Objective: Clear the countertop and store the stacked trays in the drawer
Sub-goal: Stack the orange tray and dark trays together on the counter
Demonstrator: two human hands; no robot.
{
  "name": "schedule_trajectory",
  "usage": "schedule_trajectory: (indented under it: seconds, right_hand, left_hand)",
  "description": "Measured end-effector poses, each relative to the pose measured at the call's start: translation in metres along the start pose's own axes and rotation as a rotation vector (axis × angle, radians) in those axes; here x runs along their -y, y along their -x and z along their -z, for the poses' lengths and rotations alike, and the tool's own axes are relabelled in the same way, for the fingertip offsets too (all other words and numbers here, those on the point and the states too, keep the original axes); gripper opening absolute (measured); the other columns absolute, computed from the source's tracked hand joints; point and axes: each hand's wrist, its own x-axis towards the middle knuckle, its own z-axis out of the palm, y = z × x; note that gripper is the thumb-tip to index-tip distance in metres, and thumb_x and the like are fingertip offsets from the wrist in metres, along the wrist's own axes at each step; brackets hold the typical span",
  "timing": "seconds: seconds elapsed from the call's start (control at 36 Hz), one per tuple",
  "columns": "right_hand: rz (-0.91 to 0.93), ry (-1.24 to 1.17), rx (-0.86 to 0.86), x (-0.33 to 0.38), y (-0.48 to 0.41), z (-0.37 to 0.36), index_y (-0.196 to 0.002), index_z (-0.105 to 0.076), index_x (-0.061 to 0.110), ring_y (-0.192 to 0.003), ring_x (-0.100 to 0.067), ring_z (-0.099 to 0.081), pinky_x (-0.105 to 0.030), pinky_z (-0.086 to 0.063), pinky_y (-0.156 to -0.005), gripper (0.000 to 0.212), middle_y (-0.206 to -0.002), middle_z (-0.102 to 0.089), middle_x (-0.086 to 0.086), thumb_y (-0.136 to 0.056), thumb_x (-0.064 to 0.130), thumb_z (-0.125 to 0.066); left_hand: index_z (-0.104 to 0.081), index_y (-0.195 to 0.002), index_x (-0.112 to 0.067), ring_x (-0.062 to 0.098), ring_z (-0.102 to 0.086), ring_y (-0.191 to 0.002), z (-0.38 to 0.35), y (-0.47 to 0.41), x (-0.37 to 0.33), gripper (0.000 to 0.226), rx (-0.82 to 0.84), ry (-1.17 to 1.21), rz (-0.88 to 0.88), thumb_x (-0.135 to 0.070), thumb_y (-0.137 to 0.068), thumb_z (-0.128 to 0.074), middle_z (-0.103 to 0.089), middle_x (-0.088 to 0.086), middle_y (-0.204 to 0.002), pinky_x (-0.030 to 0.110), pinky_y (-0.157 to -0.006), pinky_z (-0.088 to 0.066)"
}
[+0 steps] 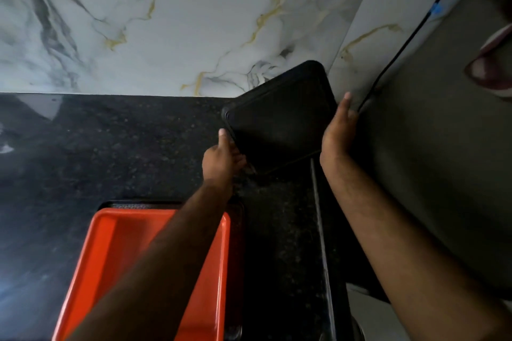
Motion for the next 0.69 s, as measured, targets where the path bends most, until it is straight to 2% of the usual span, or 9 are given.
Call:
schedule_trajectory:
  seconds: [0.06,0.14,0.19,0.25,0.33,0.42,0.56,0.64,0.69]
  right_hand:
    - [-0.124,-0.234,0.046,0.004,0.010,0.006,-0.121,-0.067,0.025,-0.108,-0.019,-0.067,-0.040,-0.052,-0.101,0.096,-0.120,-0.069,0.002,-0.061,0.096,-0.044]
    - [-0.133,-0.458,0.156,0.003,0.037,0.020,-0.125,-0.068,0.030,-0.114,-0.017,-0.068,-0.039,-0.052,-0.102,0.077,-0.126,-0.071,0.003,-0.065,0.079,-0.067]
    - [-0.116,-0.538,0.184,0.009,0.078,0.032,-0.121,-0.069,0.026,-0.111,-0.015,-0.067,-0.031,-0.055,-0.092,0.052,-0.118,-0.072,0.004,-0.079,0.058,-0.067]
    - [-0.096,-0.621,0.242,0.006,0.117,0.042,-0.109,-0.070,0.023,-0.100,-0.016,-0.066,-0.022,-0.056,-0.075,0.026,-0.105,-0.071,0.002,-0.092,0.035,-0.054]
    - [-0.114,-0.699,0.381,0.000,0.173,0.053,-0.134,-0.057,0.013,-0.114,-0.027,-0.062,-0.035,-0.053,-0.095,0.042,-0.122,-0.064,-0.012,-0.097,0.031,-0.049]
    - [-0.166,-0.615,0.483,-0.011,0.226,0.059,-0.134,-0.055,0.001,-0.112,-0.032,-0.060,-0.045,-0.046,-0.102,0.053,-0.120,-0.063,-0.016,-0.095,0.038,-0.056]
    - [-0.153,-0.322,0.500,-0.042,0.299,0.077,-0.105,-0.072,0.007,-0.090,-0.022,-0.069,-0.034,-0.053,-0.081,0.027,-0.098,-0.075,-0.011,-0.085,0.026,-0.071]
    - [-0.088,-0.041,0.452,-0.065,0.327,0.083,-0.101,-0.077,0.010,-0.089,-0.022,-0.072,-0.029,-0.055,-0.080,0.028,-0.094,-0.079,-0.008,-0.077,0.023,-0.081]
    - [-0.059,0.144,0.466,-0.076,0.343,0.087,-0.106,-0.076,0.007,-0.089,-0.017,-0.071,-0.011,-0.051,-0.074,0.027,-0.090,-0.077,-0.001,-0.081,0.014,-0.079]
  left_hand:
    - [-0.070,-0.092,-0.004,0.023,-0.075,-0.078,0.012,0.016,-0.011,0.061,0.022,0.093,-0.006,-0.060,-0.092,-0.045,-0.077,0.013,-0.085,0.036,-0.073,-0.061]
    - [-0.071,-0.082,-0.011,0.013,-0.074,-0.067,0.042,0.043,-0.023,0.049,0.093,0.157,-0.022,-0.053,-0.095,-0.047,-0.076,0.002,-0.071,0.026,-0.063,-0.060]
    - [-0.078,-0.074,-0.015,0.013,-0.074,-0.072,0.069,0.062,-0.028,0.036,0.143,0.177,-0.013,-0.038,-0.093,-0.058,-0.077,0.001,-0.078,0.026,-0.066,-0.060]
    - [-0.078,-0.084,-0.011,0.020,-0.074,-0.083,0.102,0.079,-0.030,0.015,0.163,0.160,-0.016,-0.020,-0.087,-0.067,-0.076,0.011,-0.095,0.032,-0.079,-0.061]
    - [-0.072,-0.105,0.000,0.030,-0.069,-0.101,0.149,0.098,-0.025,0.027,0.243,-0.045,-0.109,0.000,-0.078,-0.067,-0.070,0.023,-0.116,0.045,-0.098,-0.051]
    - [-0.071,-0.104,0.002,0.031,-0.069,-0.091,0.201,0.118,-0.017,0.029,0.208,-0.110,-0.091,0.005,-0.076,-0.068,-0.071,0.029,-0.108,0.040,-0.088,-0.053]
    - [-0.073,-0.101,-0.002,0.020,-0.073,-0.078,0.292,0.144,0.007,0.025,0.139,-0.283,-0.090,0.002,-0.077,-0.072,-0.076,0.018,-0.094,0.026,-0.062,-0.058]
    - [-0.074,-0.099,-0.005,0.029,-0.074,-0.081,0.337,0.146,0.031,0.027,0.050,-0.388,-0.053,0.000,-0.073,-0.078,-0.076,0.020,-0.090,0.039,-0.070,-0.060]
    - [-0.076,-0.095,-0.011,0.031,-0.075,-0.080,0.354,0.146,0.042,0.026,0.005,-0.477,-0.054,-0.004,-0.070,-0.081,-0.077,0.018,-0.088,0.045,-0.073,-0.061]
